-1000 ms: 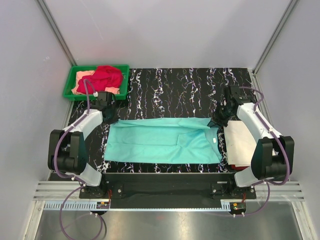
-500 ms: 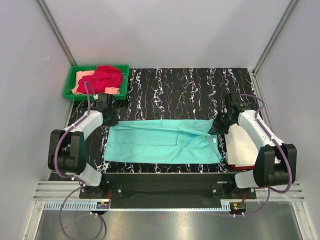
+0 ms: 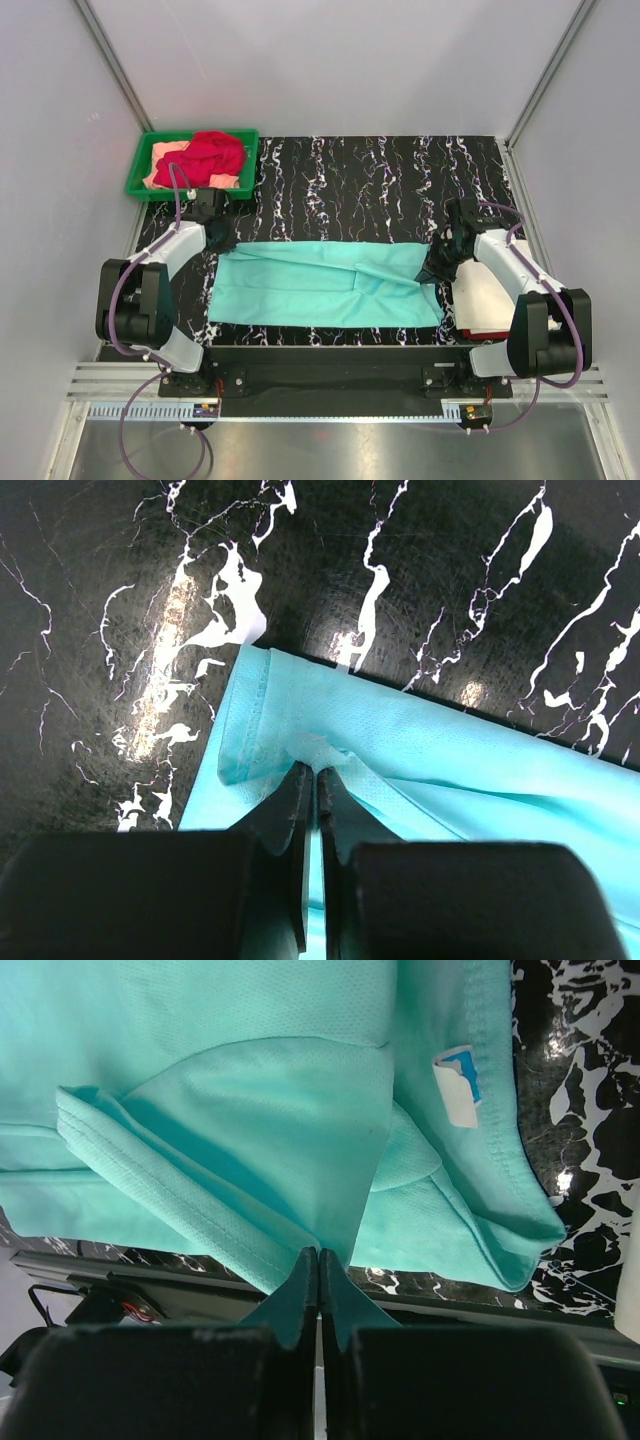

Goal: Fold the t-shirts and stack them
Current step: Fold the tshirt

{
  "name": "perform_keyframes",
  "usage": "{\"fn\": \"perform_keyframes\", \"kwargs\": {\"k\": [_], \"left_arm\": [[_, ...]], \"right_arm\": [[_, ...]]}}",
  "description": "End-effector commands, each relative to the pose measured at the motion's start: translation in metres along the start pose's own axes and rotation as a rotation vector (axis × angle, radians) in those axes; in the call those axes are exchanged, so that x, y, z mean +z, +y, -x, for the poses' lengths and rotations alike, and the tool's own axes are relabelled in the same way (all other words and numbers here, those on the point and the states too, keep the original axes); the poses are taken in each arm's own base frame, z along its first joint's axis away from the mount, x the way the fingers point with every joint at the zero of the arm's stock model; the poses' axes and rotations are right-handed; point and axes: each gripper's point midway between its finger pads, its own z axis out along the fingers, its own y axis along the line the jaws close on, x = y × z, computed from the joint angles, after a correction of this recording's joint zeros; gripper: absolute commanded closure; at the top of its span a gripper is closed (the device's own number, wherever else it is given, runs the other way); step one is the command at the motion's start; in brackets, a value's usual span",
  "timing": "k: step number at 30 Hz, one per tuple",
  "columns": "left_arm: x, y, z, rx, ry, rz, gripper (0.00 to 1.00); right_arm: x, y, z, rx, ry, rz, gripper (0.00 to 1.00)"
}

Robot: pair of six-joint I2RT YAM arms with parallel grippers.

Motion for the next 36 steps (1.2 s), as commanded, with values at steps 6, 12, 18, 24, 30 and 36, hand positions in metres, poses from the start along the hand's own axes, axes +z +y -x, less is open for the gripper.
{"fn": "perform_keyframes", "kwargs": {"k": [6,12,18,24,30,36], "left_arm": [[-0.018,0.017,-0.004,-0.079,-0.017,0.082,0.56],[-0.054,0.014,0.006,-0.121,-0.097,0.032,0.22],[-0.056,-0.023,0.008,-0.095,-0.033,-0.142,0.23],[-0.042,-0.041,-0.011,-0.118,0.131,-0.197,0.28],[-0.061,-0.011,-0.006,-0.178,0.041,-0.061,0.16],[-0.06,-0.003,-0.013,-0.259,0.066,-0.038,0.16]], "right_arm": [[0.003,-0.009,-0.012,-0.01,0.023,-0.018,1.0],[0.009,-0.01,-0.013,-0.002,0.062,-0.025,0.98],[0.005,-0.006,-0.013,-0.047,0.081,-0.011,0.89],[0.004,-0.003,-0.009,-0.059,0.076,-0.001,0.87],[0.005,-0.004,-0.012,-0.068,0.082,0.003,0.87],[0.006,-0.004,-0.013,-0.074,0.084,0.013,0.87]]}}
